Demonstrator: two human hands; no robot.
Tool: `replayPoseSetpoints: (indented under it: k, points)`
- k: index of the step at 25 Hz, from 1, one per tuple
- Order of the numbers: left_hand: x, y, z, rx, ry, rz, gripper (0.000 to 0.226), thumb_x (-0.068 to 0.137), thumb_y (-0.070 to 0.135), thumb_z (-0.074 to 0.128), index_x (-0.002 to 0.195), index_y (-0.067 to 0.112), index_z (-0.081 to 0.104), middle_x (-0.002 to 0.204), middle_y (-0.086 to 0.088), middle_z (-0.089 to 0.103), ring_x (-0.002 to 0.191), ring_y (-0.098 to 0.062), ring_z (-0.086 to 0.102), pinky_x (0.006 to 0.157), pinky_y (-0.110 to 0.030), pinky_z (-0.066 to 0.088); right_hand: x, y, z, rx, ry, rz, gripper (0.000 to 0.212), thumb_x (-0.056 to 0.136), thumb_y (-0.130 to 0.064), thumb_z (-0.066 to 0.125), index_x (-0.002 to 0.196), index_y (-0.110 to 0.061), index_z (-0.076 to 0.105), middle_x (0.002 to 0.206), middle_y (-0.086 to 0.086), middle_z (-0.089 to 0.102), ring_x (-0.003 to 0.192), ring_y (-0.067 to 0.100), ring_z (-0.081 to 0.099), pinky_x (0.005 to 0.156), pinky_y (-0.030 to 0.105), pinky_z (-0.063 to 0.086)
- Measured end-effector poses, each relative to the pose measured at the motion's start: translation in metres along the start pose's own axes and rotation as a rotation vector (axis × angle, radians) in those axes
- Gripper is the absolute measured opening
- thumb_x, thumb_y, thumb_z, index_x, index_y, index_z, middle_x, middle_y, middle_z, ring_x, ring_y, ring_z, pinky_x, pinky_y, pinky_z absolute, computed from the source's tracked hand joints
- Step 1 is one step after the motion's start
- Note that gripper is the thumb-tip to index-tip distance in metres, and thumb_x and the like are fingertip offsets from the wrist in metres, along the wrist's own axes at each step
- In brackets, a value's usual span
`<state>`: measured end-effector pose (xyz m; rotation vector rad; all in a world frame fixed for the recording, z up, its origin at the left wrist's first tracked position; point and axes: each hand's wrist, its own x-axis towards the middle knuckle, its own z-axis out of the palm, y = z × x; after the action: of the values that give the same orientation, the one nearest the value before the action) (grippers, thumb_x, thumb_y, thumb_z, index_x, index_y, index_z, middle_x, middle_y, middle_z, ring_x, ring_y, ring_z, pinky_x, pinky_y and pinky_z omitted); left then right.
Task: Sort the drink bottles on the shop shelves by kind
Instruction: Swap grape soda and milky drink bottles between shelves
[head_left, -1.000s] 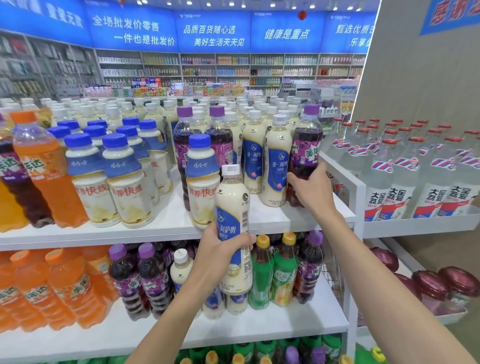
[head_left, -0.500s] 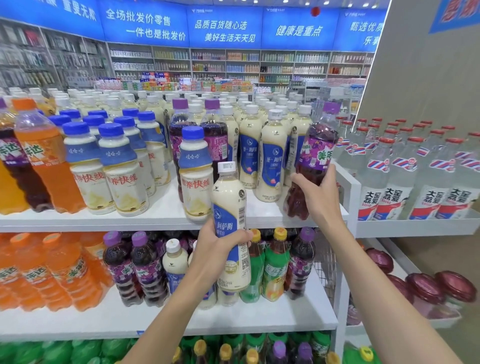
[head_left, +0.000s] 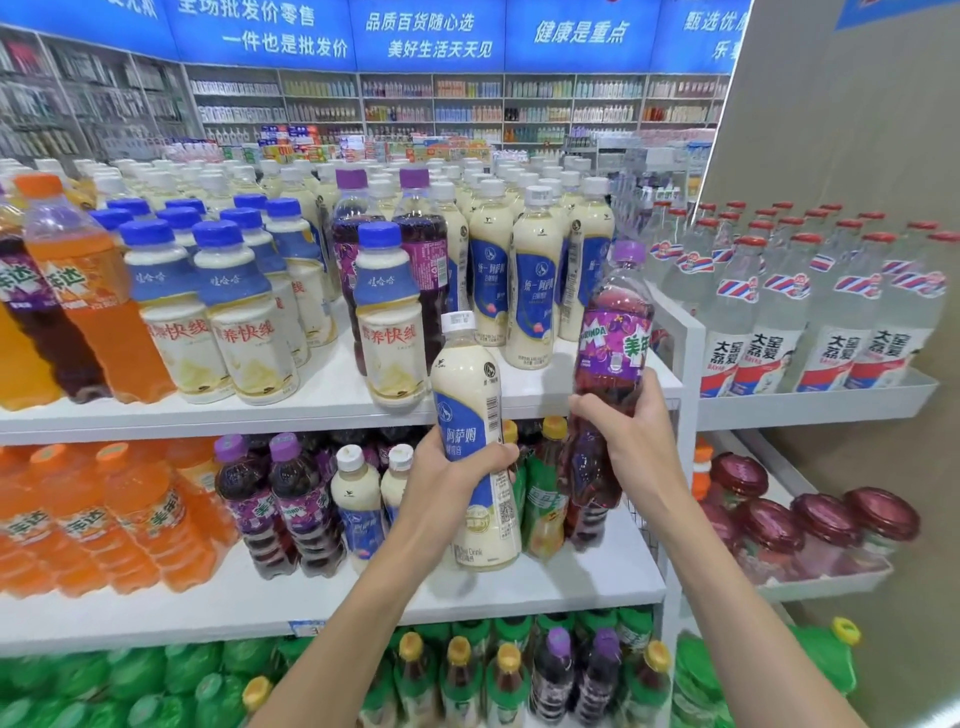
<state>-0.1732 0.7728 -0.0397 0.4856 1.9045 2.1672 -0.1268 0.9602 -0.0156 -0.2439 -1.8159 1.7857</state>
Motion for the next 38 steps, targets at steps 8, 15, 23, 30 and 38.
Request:
replayPoseSetpoints:
  k: [8, 15, 23, 30, 38]
  points:
    - [-0.009, -0.003, -0.026, -0.138, -0.084, -0.084, 0.049, 0.062, 0.035, 0.079, 0.102, 0.009, 0.065, 0.083, -0.008, 0.073, 0.076, -0.026, 0.072, 0.075, -0.047, 0.058, -0.050, 0.016, 0.024, 0.048, 0.003, 0.138, 0.045, 0.087, -0.010, 0.077, 0.124, -0.022, 0.054, 0.106, 0.000, 0.072, 0.091, 0.011, 0.073, 0.072, 0.025, 0.056]
    - [-0.015, -0.015, -0.032, -0.075, -0.188, -0.100, 0.039, 0.080, 0.036, 0.074, 0.110, 0.015, 0.063, 0.080, 0.010, 0.073, 0.072, -0.007, 0.070, 0.068, -0.026, 0.054, -0.077, 0.038, 0.023, 0.000, 0.020, 0.173, 0.041, 0.086, -0.007, 0.078, 0.117, -0.021, 0.056, 0.085, -0.013, 0.072, 0.081, 0.010, 0.071, 0.069, 0.027, 0.055]
    - [-0.007, -0.007, 0.011, -0.029, -0.055, -0.083, 0.047, 0.076, 0.036, 0.086, 0.115, 0.015, 0.070, 0.105, -0.006, 0.079, 0.092, -0.023, 0.076, 0.087, -0.045, 0.059, -0.070, 0.044, -0.015, 0.013, 0.020, 0.183, 0.040, 0.084, -0.007, 0.081, 0.113, -0.021, 0.058, 0.086, -0.007, 0.072, 0.080, 0.012, 0.069, 0.070, 0.029, 0.056]
    - [0.038, 0.019, 0.093, 0.042, 0.055, 0.061, 0.027, 0.086, 0.017, 0.082, 0.110, 0.007, 0.074, 0.101, -0.003, 0.081, 0.088, -0.014, 0.075, 0.078, -0.029, 0.060, -0.040, 0.042, -0.077, 0.034, -0.088, 0.162, 0.047, 0.084, -0.006, 0.079, 0.120, -0.027, 0.059, 0.110, -0.003, 0.076, 0.104, 0.017, 0.071, 0.093, 0.041, 0.055]
    - [0.115, 0.043, 0.152, 0.188, 0.216, 0.249, 0.032, 0.085, 0.020, 0.084, 0.112, 0.012, 0.067, 0.104, 0.003, 0.078, 0.086, -0.006, 0.075, 0.067, -0.022, 0.057, -0.002, 0.035, -0.123, 0.026, -0.176, 0.154, 0.047, 0.083, -0.008, 0.081, 0.115, -0.034, 0.059, 0.101, -0.011, 0.074, 0.096, 0.009, 0.071, 0.083, 0.031, 0.052]
